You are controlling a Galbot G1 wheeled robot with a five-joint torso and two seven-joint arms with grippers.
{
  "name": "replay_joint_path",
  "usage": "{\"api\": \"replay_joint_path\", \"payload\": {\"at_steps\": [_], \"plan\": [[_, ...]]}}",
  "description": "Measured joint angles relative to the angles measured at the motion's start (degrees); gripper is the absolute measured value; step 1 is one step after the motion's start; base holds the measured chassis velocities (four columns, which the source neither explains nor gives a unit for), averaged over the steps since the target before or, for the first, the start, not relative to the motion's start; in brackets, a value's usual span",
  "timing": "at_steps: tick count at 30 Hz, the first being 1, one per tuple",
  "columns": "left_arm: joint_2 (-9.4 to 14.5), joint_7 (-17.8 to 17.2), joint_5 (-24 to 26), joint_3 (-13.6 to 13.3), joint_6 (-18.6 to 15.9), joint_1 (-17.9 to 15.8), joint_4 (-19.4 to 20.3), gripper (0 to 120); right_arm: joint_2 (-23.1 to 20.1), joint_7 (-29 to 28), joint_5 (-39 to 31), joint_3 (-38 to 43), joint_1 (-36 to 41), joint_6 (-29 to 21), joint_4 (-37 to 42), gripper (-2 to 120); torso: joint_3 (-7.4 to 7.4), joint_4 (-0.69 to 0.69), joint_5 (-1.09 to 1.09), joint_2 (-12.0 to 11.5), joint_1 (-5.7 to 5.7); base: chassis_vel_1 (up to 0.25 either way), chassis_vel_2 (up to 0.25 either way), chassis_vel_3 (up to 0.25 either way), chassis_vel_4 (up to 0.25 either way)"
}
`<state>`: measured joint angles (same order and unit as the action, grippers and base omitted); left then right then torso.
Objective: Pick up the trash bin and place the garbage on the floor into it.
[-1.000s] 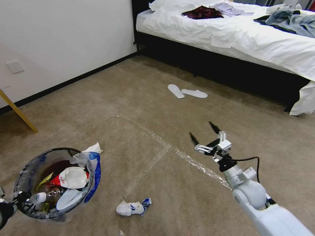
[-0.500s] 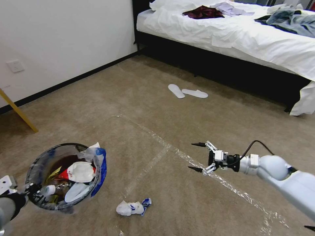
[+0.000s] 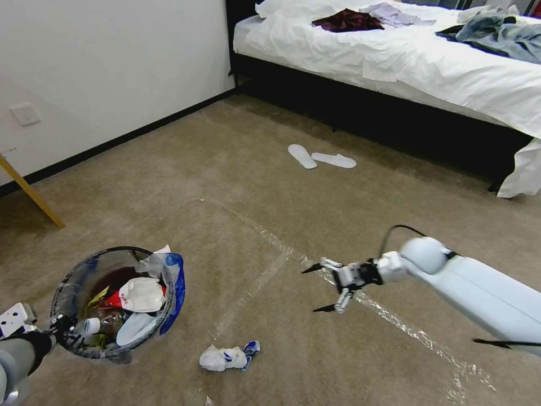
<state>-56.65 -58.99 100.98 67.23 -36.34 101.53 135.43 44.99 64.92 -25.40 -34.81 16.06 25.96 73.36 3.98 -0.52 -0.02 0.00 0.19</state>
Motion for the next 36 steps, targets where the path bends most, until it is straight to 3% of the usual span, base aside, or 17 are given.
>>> {"api": "replay_joint_path", "payload": {"at_steps": [6, 9, 19, 28, 36], "plan": [[0.58, -0.09, 0.09, 0.18, 0.08, 0.09, -0.42, 0, 4.45, 1.27, 1.55, -3.14, -3.18, 0.24, -4.78, 100, 0.00, -0.03, 0.00, 0.00, 0.00, 0.000, 0.000, 0.000, 0.000], [0.28, -0.10, -0.72, -0.66, 0.09, 0.03, -0.72, 0, 6.55, 4.60, 0.69, -4.50, -3.79, -0.57, -6.35, 100, -0.01, -0.04, -0.01, 0.00, 0.00, 0.000, 0.000, 0.000, 0.000], [0.82, -0.12, -0.85, -0.56, 0.14, 0.06, -1.29, 0, 8.78, 6.91, -2.75, -6.46, -3.44, -2.30, -7.20, 100, -0.01, -0.03, 0.02, 0.00, 0.00, 0.000, 0.000, 0.000, 0.000], [0.86, -0.18, -1.32, -0.88, 0.18, 0.08, -1.66, 0, 8.06, 6.23, -9.16, -9.42, -2.25, -3.54, 1.12, 100, -0.02, -0.03, 0.01, 0.00, 0.00, 0.000, 0.000, 0.000, 0.000], [0.43, -0.18, -1.83, -0.67, 0.18, 0.55, -1.61, 0, 8.64, 5.48, -10.91, -9.74, -1.06, -3.56, 3.37, 100, -0.02, -0.03, 0.01, 0.00, 0.00, 0.000, 0.000, 0.000, 0.000]]}}
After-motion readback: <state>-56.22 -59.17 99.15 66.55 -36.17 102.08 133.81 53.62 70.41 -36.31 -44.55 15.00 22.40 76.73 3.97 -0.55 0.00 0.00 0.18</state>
